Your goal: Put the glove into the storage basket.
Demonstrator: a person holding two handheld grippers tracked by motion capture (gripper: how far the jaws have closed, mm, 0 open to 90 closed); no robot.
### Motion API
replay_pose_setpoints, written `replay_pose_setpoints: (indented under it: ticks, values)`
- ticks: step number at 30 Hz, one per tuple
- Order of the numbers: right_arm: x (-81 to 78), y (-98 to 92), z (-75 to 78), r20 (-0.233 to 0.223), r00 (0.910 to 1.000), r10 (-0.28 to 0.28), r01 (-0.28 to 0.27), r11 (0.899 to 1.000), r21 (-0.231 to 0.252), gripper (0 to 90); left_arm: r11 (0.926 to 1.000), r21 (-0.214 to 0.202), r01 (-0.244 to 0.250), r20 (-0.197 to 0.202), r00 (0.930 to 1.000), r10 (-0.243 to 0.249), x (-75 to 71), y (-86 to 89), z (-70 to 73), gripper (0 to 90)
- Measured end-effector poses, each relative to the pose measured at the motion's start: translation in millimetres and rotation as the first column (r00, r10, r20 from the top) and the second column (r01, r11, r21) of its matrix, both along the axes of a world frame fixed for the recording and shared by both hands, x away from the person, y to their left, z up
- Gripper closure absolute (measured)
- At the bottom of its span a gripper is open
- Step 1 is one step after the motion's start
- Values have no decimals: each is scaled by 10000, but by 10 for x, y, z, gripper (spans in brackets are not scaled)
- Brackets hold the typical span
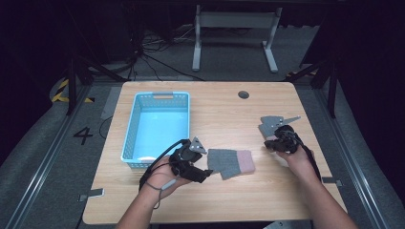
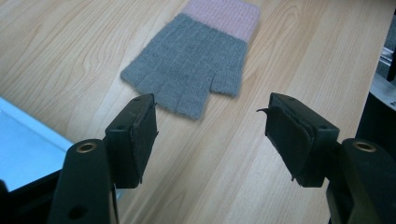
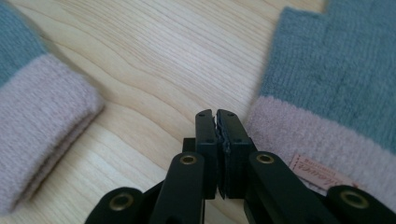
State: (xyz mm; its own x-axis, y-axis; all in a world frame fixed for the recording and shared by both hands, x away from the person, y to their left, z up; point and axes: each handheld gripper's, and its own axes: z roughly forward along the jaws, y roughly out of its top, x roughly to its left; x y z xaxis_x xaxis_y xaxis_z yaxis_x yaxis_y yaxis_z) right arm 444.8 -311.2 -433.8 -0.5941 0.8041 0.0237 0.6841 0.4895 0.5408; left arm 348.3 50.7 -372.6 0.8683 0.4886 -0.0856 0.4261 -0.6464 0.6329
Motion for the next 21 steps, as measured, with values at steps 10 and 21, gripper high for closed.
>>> replay_pose_setpoints:
  ticks: [10, 21]
  values:
    - [-44, -172, -26, -26, 9988, -496, 496, 9988, -12, 879, 9996, 98, 264, -127, 9996, -263, 41, -59, 15, 356]
    - [-70, -189, 22, 56, 9990, -440, 438, 9987, 269, 836, 9999, -11, 152, -205, 9997, -152, 53, -63, 16, 375]
